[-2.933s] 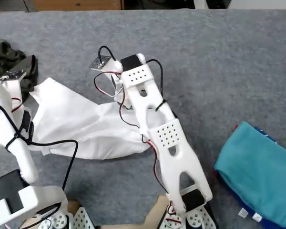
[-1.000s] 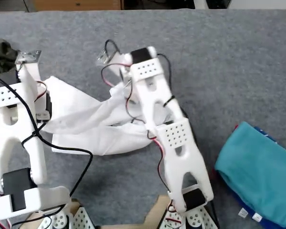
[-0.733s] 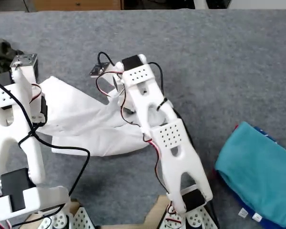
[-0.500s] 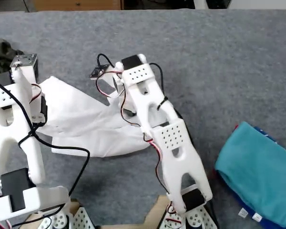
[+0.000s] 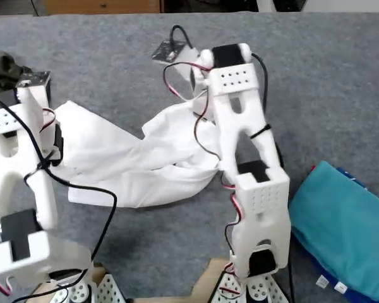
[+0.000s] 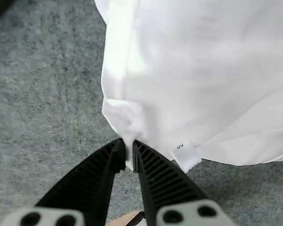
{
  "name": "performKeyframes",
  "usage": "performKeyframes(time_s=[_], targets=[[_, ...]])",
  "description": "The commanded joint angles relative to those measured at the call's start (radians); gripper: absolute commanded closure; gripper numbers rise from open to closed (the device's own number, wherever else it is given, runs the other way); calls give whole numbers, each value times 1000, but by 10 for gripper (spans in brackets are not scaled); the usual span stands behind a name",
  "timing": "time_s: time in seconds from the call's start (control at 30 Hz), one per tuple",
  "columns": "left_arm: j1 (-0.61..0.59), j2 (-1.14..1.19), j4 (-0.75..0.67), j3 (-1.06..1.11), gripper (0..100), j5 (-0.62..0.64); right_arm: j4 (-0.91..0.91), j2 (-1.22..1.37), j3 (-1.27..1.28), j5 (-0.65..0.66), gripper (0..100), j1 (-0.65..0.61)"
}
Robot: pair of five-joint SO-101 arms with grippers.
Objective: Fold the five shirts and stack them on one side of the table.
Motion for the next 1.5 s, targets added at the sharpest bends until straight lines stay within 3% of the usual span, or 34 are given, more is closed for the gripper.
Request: performKeyframes(time_s=[0.0, 0.4, 0.67, 0.83, 1.03, 1.47], targets=[[-3, 19, 2, -48, 981, -3, -48, -4, -84, -49, 706, 15], [141, 19, -31, 132, 981, -3, -269, 469, -461, -305, 706, -2], [166, -154, -121, 367, 981, -9, -97, 602, -622, -305, 706, -30], [166, -280, -114, 420, 981, -48, 23, 605, -593, -86, 706, -35], [164, -367, -97, 463, 981, -49, 28, 596, -446, 38, 706, -4], [166, -386, -29, 457, 981, -52, 5, 163, 166, 163, 706, 64]])
